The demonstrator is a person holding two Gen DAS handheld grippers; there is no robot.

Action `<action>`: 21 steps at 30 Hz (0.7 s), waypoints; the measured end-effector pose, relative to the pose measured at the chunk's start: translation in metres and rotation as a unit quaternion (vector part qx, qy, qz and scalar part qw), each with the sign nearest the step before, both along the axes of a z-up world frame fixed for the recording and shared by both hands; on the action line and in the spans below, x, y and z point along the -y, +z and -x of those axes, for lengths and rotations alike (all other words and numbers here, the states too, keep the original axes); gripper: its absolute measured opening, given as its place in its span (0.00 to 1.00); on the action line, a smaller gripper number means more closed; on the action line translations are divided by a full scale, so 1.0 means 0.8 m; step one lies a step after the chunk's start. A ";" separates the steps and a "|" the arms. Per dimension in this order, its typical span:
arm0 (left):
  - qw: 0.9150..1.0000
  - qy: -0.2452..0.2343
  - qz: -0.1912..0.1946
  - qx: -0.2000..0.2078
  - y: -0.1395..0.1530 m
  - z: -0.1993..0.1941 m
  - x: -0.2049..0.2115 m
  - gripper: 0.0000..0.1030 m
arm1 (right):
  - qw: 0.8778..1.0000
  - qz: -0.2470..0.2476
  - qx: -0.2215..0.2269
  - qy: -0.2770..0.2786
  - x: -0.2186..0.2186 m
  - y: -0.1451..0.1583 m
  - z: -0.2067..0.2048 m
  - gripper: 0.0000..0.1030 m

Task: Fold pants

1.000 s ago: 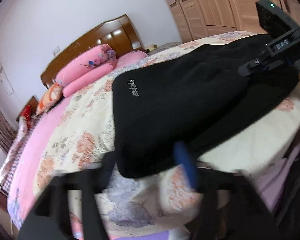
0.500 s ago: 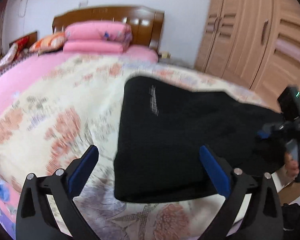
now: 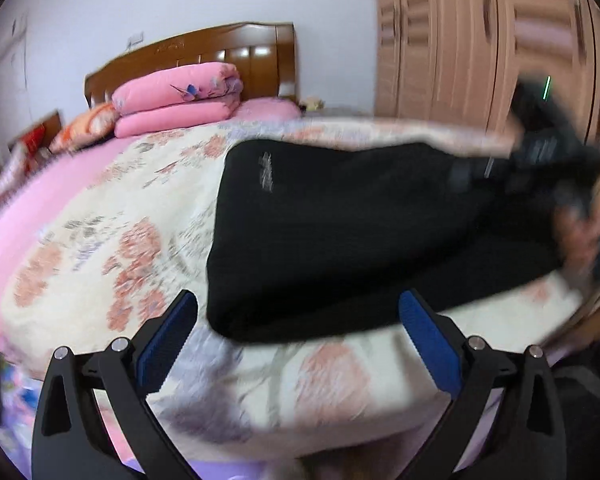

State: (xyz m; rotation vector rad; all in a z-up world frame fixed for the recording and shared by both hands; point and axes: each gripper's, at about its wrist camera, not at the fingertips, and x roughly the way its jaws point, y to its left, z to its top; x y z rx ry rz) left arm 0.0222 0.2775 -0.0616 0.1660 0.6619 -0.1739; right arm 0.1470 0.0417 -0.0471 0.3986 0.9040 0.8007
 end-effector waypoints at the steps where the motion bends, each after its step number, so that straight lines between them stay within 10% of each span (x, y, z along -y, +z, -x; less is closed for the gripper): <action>1: 1.000 0.006 -0.014 -0.004 -0.006 -0.001 0.003 0.98 | 1.000 0.008 0.014 -0.003 -0.004 0.009 0.005 0.21; 6: 0.999 0.033 0.037 -0.012 -0.005 -0.021 -0.008 0.98 | 0.994 0.039 0.097 -0.025 -0.014 0.072 0.034 0.19; 9: 0.997 0.076 -0.018 -0.018 -0.012 -0.043 -0.006 0.99 | 0.990 0.038 0.131 -0.046 0.007 0.092 0.056 0.17; 16: 0.989 0.119 0.074 -0.039 -0.014 -0.061 -0.046 0.99 | 0.991 0.063 0.049 -0.104 0.055 -0.015 0.059 0.17; 21: 0.988 0.131 0.070 -0.031 -0.008 -0.065 -0.050 0.99 | 0.991 0.056 0.064 -0.102 0.050 -0.004 0.052 0.17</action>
